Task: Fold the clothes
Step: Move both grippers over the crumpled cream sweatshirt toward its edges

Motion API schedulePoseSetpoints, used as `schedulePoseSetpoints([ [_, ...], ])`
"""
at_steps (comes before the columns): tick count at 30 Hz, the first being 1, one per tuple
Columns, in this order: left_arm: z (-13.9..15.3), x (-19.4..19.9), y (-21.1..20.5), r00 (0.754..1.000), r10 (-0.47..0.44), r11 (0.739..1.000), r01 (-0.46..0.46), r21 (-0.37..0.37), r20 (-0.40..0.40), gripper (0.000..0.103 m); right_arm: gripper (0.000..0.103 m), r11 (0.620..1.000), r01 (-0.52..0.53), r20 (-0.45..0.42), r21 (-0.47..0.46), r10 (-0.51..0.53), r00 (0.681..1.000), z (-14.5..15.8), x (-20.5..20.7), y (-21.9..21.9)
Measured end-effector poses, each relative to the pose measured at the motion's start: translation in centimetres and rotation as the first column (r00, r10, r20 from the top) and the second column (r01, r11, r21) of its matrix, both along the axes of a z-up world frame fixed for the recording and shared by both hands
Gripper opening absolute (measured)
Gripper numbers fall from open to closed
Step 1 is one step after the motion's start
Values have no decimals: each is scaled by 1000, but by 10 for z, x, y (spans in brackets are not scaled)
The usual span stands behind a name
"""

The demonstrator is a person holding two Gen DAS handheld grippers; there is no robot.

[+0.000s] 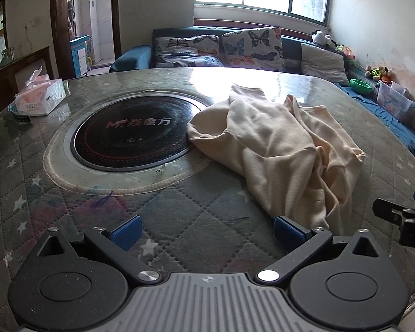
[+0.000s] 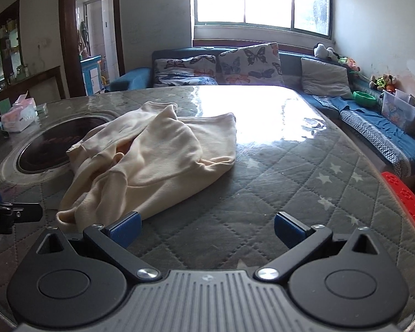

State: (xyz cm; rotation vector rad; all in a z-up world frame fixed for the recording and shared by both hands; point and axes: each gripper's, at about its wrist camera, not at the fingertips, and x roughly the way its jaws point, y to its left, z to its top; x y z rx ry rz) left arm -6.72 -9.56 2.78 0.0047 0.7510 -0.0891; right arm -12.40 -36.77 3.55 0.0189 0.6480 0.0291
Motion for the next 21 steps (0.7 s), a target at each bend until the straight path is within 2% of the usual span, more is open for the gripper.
schedulePoseSetpoints([
  [21,0,0,-7,1000,-26,1000,27,8,-16,103,103,1000,-24,-4,-10,24,1000,2,0,6],
])
